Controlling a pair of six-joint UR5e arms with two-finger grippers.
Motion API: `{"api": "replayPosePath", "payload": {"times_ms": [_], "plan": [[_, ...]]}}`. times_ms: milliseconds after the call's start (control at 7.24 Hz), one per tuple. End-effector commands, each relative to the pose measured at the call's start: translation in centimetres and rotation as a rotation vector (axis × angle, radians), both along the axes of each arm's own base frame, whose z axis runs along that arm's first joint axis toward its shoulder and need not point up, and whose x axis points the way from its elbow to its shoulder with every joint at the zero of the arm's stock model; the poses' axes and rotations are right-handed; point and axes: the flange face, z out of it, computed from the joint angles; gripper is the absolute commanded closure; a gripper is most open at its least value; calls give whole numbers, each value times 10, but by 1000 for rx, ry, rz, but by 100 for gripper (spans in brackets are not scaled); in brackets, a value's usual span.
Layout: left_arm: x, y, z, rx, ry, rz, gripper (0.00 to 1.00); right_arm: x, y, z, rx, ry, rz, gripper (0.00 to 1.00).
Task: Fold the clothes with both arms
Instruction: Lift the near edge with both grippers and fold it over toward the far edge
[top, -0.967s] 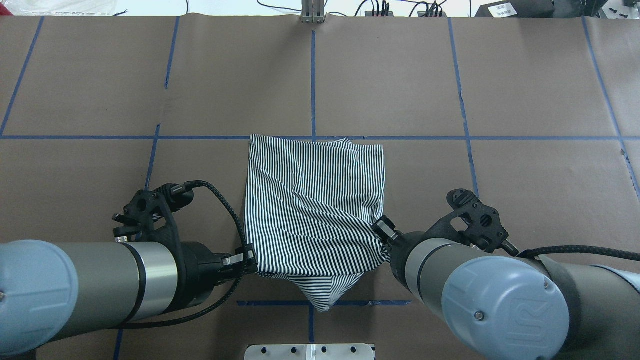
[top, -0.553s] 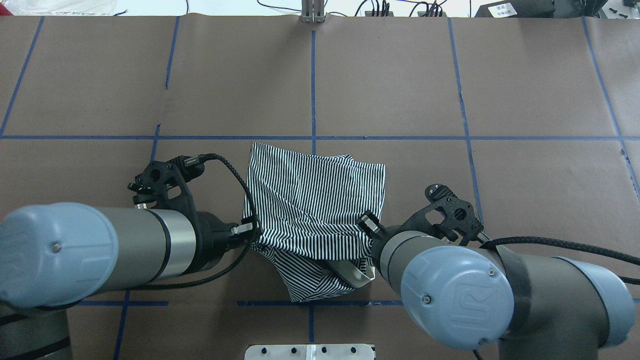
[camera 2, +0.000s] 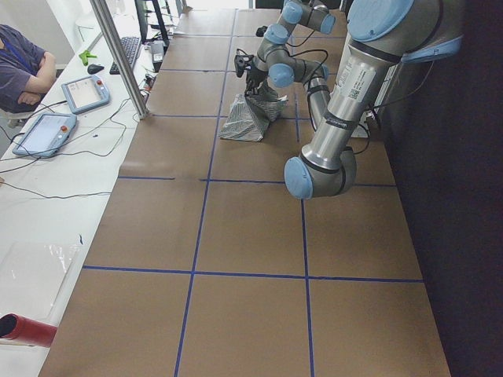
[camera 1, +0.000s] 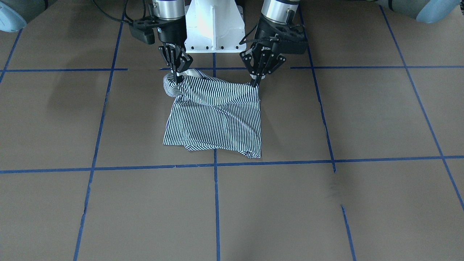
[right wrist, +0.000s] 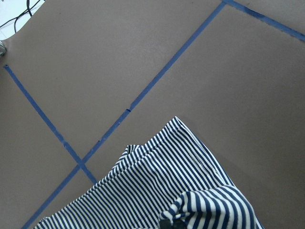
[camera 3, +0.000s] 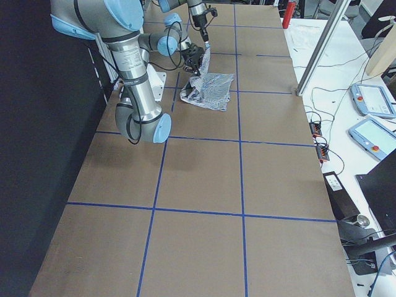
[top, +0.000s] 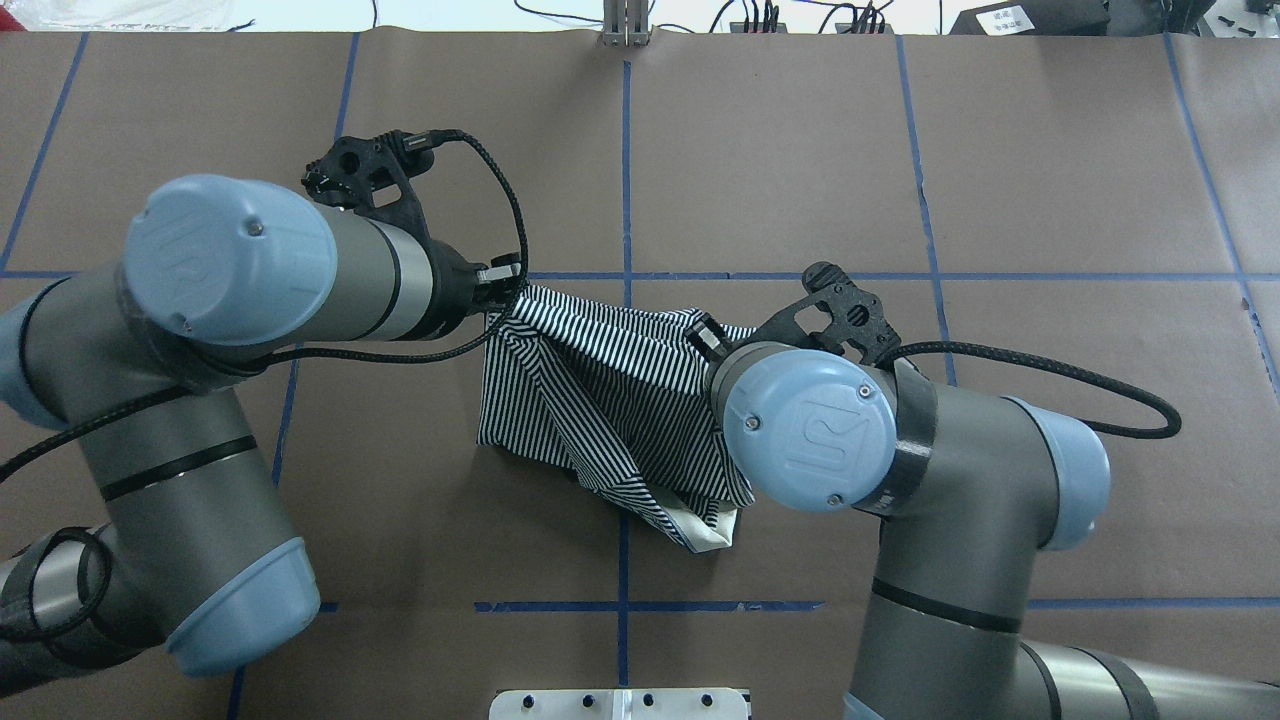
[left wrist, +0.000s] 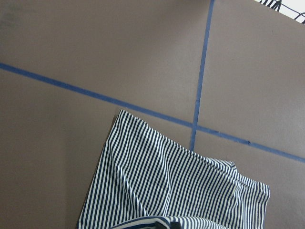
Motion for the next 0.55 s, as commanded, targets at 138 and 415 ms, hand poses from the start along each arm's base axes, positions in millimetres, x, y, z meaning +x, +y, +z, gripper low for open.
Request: {"api": "replayPosePath", "payload": {"times_ms": [138, 415], "plan": [[57, -71, 49, 8, -30, -25, 100, -58, -75, 20, 10, 37, 49, 100], [83, -90, 83, 14, -62, -13, 100, -88, -100, 46, 6, 51, 60, 100]]}}
